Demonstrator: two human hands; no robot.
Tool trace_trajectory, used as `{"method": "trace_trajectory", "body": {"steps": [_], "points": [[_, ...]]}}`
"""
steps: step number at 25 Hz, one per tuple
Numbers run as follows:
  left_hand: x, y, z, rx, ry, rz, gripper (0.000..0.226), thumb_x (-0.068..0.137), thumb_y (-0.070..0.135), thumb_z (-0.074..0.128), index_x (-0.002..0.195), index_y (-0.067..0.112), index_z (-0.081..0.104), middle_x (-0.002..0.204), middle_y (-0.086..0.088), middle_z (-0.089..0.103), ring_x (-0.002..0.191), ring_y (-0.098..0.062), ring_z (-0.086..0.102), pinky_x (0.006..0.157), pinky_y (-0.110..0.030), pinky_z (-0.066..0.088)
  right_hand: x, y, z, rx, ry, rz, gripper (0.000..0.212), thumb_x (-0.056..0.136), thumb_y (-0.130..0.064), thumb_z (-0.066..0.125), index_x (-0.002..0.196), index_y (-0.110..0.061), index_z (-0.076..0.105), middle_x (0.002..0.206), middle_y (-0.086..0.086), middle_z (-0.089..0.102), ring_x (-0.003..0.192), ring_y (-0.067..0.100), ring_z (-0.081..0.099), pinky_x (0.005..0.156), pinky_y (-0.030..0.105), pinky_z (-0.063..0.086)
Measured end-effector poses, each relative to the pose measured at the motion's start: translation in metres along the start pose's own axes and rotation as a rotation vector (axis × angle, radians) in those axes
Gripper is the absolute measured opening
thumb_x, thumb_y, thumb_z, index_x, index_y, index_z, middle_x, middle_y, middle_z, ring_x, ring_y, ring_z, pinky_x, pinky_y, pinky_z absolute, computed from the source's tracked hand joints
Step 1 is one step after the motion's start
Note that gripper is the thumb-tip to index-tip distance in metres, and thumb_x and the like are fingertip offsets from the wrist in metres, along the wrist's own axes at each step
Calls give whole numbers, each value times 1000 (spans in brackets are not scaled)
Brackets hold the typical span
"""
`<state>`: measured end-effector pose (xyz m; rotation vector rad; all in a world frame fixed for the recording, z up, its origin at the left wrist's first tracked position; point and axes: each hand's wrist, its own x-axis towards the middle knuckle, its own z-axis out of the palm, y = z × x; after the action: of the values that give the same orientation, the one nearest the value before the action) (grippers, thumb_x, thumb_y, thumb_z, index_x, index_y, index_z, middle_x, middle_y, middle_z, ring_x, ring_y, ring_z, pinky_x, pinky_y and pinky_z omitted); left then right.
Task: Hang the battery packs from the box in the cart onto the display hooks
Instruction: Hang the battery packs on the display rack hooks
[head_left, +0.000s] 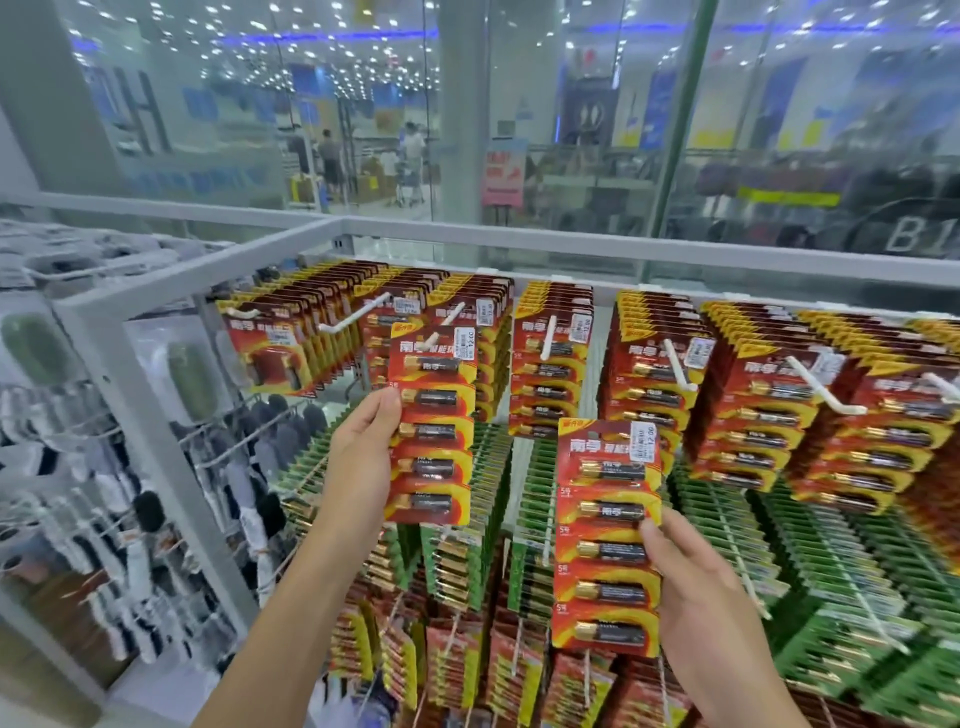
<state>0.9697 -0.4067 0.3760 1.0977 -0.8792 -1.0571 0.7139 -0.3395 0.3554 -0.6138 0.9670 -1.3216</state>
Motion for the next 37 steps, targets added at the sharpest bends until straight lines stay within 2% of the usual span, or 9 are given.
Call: {"method": "trace_trajectory", "body": {"steps": [2, 7, 12, 16, 19, 22, 29, 34, 37], "points": [[18, -2, 10, 26, -21, 0, 34, 111, 37, 43, 112, 21, 74, 101, -9, 80, 85, -31, 78, 74, -50, 64, -4, -5, -2, -22, -1, -21, 38, 84, -22, 64, 120, -17, 69, 109, 8, 79, 92, 27, 78, 83, 50, 54], [73, -12, 29, 120, -8, -20, 37, 111, 42, 42, 114, 18, 70, 102, -7, 81, 90, -30, 79, 85, -54, 62, -15, -22, -10, -39, 3, -128, 39, 83, -23, 63, 120, -18, 70, 110, 5, 79, 93, 23, 78, 75, 43, 59], [95, -19, 33, 55, -17, -20, 34, 112, 34, 43, 105, 17, 73, 91, -7, 81, 72, -22, 78, 58, -34, 62, -15, -36, -16, -65, 29, -214, 36, 88, -24, 62, 123, -18, 70, 112, 5, 78, 97, 27, 77, 81, 52, 63], [99, -27, 29, 90, -8, 41, 27, 109, 36, 51, 104, 20, 72, 94, 1, 81, 86, -20, 79, 65, -31, 62, -10, -37, -14, -90, 62, -214, 33, 99, -22, 59, 131, -18, 67, 118, 4, 77, 105, 27, 75, 91, 52, 56], [100, -34, 24, 146, -2, 101, 25, 106, 41, 56, 101, 22, 73, 93, 0, 80, 89, -23, 77, 80, -44, 64, -11, -35, -14, -95, 66, -226, 31, 100, -20, 57, 128, -17, 68, 115, 4, 77, 102, 27, 76, 87, 50, 56], [103, -42, 17, 199, 2, 157, 25, 102, 50, 60, 96, 31, 75, 100, -9, 77, 96, -33, 74, 91, -63, 58, -10, -33, -18, -50, 87, -220, 41, 98, -23, 60, 139, -18, 61, 122, 5, 75, 109, 29, 73, 96, 56, 55], [110, -54, 10, 262, 11, 215, 22, 99, 54, 60, 97, 37, 74, 104, -9, 75, 100, -36, 72, 94, -64, 56, 11, -34, -7, -120, 108, -262, 23, 105, -22, 52, 118, -20, 71, 110, 8, 78, 97, 30, 77, 81, 50, 60], [117, -61, 7, 307, 51, 192, 44, 91, 66, 60, 113, 31, 71, 112, 4, 75, 109, -23, 70, 100, -56, 55, 59, -41, -2, -241, 156, -336, 24, 108, -26, 50, 118, -17, 70, 113, 10, 77, 100, 32, 75, 88, 56, 60], [108, -59, 7, 320, 69, 196, 32, 101, 50, 58, 122, 28, 67, 117, 5, 72, 112, -20, 68, 103, -52, 54, 76, -39, -12, -324, 196, -358, 24, 104, -39, 57, 107, -25, 76, 116, 7, 76, 104, 26, 74, 93, 51, 58]]}}
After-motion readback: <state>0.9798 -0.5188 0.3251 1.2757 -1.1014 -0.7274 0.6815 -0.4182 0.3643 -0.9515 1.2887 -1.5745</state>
